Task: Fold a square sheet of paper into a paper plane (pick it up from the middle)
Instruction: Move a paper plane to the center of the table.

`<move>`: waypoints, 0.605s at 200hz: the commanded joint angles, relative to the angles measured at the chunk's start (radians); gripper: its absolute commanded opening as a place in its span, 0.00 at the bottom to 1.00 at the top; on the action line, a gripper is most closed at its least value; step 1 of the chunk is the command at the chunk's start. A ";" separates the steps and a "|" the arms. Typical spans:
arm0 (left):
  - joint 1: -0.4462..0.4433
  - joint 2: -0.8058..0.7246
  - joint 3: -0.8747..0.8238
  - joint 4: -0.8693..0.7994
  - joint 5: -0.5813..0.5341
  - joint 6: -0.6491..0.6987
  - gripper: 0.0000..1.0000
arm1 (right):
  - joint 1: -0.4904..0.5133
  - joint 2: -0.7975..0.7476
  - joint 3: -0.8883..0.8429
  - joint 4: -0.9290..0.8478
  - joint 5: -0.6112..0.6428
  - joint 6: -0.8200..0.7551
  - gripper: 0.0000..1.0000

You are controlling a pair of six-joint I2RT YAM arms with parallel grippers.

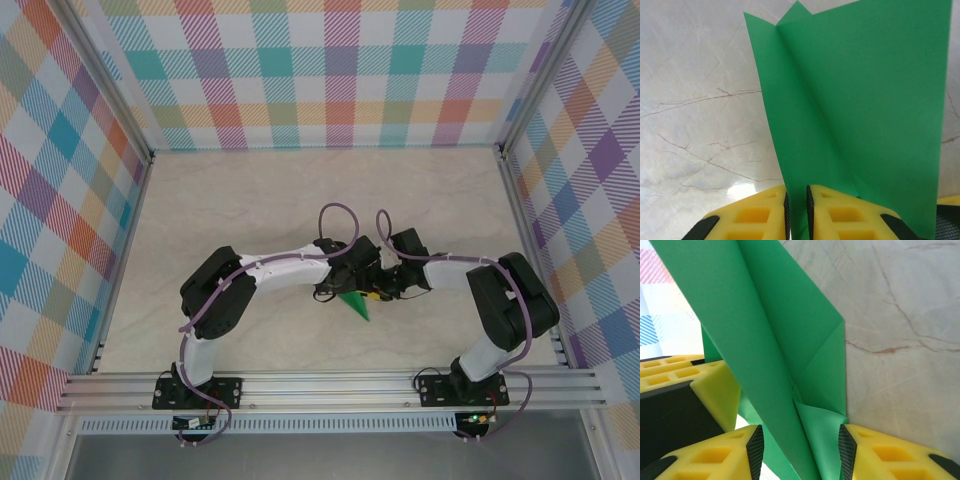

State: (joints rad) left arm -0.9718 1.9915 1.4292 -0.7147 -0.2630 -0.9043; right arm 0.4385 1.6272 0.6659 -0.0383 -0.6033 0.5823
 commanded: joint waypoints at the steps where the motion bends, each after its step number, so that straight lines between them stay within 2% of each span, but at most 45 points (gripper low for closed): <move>1: 0.010 -0.052 -0.013 -0.006 -0.012 -0.005 0.18 | 0.018 -0.022 0.016 0.000 0.009 -0.024 0.44; 54: 0.018 -0.071 -0.028 -0.008 -0.028 -0.002 0.18 | 0.017 -0.126 0.013 -0.089 0.207 -0.036 0.51; 121: 0.019 -0.073 -0.041 0.006 -0.016 -0.003 0.18 | 0.037 -0.047 0.021 -0.027 0.011 -0.048 0.51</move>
State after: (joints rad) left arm -0.9653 1.9511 1.4021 -0.7036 -0.2638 -0.9043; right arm 0.4564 1.5600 0.6659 -0.0841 -0.5060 0.5663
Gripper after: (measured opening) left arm 0.180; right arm 0.514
